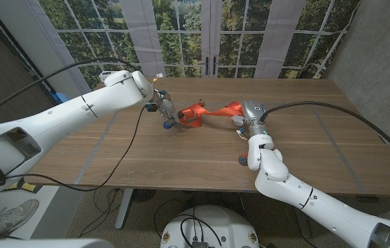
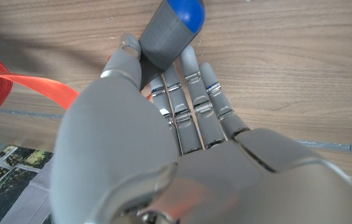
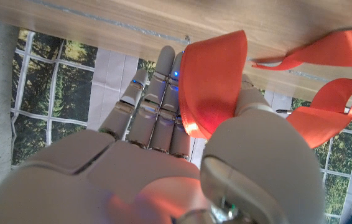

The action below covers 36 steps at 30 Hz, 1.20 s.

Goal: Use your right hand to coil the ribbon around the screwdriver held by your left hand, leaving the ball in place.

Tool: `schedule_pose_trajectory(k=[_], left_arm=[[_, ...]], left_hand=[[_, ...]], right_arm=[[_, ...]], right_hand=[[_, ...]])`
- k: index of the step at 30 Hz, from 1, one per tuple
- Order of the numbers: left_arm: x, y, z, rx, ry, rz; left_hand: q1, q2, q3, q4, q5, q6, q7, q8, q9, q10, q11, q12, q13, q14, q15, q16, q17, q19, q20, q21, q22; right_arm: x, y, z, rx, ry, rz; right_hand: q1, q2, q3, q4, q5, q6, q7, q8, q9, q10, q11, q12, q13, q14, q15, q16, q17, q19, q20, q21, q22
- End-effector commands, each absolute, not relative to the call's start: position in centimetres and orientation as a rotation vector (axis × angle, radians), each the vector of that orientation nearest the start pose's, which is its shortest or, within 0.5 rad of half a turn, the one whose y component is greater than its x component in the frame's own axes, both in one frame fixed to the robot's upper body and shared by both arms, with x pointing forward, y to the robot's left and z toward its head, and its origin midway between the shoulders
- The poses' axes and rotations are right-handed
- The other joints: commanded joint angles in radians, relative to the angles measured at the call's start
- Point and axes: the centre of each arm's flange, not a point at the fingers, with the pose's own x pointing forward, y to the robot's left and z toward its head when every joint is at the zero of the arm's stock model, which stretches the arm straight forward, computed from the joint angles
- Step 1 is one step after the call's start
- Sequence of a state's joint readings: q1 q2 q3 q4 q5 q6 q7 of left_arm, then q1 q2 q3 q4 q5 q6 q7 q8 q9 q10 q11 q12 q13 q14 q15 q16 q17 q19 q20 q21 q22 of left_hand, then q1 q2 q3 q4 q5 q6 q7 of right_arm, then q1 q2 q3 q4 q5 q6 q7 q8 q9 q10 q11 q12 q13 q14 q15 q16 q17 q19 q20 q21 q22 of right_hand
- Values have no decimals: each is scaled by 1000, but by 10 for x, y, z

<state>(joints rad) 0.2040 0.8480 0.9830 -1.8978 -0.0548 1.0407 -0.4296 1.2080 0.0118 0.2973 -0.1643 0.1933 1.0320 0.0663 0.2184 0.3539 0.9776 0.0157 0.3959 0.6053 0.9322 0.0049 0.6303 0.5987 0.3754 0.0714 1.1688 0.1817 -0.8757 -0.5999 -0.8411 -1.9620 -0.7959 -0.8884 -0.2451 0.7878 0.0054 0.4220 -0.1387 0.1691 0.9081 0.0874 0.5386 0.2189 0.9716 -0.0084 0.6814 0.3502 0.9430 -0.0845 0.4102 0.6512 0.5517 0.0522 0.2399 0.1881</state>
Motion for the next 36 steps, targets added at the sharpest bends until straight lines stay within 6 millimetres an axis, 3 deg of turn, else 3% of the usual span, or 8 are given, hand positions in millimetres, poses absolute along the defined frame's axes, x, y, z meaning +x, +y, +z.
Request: schedule_pose_trajectory(k=[1, 23, 28, 30, 33, 36], left_arm=[[610, 208, 84, 1213, 203, -244], [615, 204, 82, 1308, 281, -282], [615, 203, 84, 1315, 270, -299], [616, 201, 87, 1349, 295, -319], [615, 200, 88, 1365, 282, -293], [615, 199, 89, 1363, 276, -296]], left_hand=[[118, 105, 31, -1, 6, 55, 17, -1, 92, 106, -94, 0, 152, 145, -184, 9, 5, 9, 2, 6, 0], [121, 107, 32, 1, 4, 29, 11, -17, 89, 97, -98, -19, 142, 130, -186, 2, -4, 7, 1, 11, 0], [107, 95, 26, 5, 3, -39, 11, -39, 82, 46, -88, -58, 115, 78, -179, -25, -13, -30, 7, 3, 1], [104, 96, 26, 6, 3, -86, 7, -43, 77, -6, -75, -85, 101, 13, -173, -65, -34, -70, 25, -9, 0], [81, 104, 17, 17, 2, -154, 2, -41, 70, -93, -64, -113, 82, -82, -137, -132, -72, -132, 45, -38, -4], [56, 104, 12, 23, 1, -225, -2, -45, 62, -160, -54, -131, 65, -140, -104, -182, -99, -161, 56, -58, -5]], right_arm=[[562, -150, -48, -1392, -404, -345], [572, -146, -45, -1442, -284, -236], [572, -149, -45, -1418, -294, -215], [572, -147, -45, -1446, -283, -235], [574, -149, -45, -1430, -253, -201], [574, -148, -44, -1466, -229, -192]], right_hand=[[147, 151, -5, 3, 6, 94, -59, 184, 31, 0, 0, 6, 4, 36, -69, -1, 0, 0, 1, -3, 2], [142, 150, -19, 8, 6, 80, -61, 171, 17, -38, 5, -19, -10, 1, -58, -18, -7, -7, 8, -6, 3], [128, 124, -35, 6, 7, 11, -68, 133, 3, -120, 3, -66, -28, -34, -44, -42, -25, -20, 22, -10, 3], [122, 117, -41, 6, 7, -7, -74, 122, 0, -133, 2, -75, -32, -44, -44, -46, -27, -20, 26, -10, 3], [119, 111, -46, 4, 10, -52, -82, 96, -6, -178, -2, -101, -41, -69, -41, -59, -35, -22, 30, -11, 3], [111, 104, -56, 2, 14, -137, -98, 41, -17, -284, -9, -160, -58, -139, -27, -94, -52, -36, 39, -15, 3]])
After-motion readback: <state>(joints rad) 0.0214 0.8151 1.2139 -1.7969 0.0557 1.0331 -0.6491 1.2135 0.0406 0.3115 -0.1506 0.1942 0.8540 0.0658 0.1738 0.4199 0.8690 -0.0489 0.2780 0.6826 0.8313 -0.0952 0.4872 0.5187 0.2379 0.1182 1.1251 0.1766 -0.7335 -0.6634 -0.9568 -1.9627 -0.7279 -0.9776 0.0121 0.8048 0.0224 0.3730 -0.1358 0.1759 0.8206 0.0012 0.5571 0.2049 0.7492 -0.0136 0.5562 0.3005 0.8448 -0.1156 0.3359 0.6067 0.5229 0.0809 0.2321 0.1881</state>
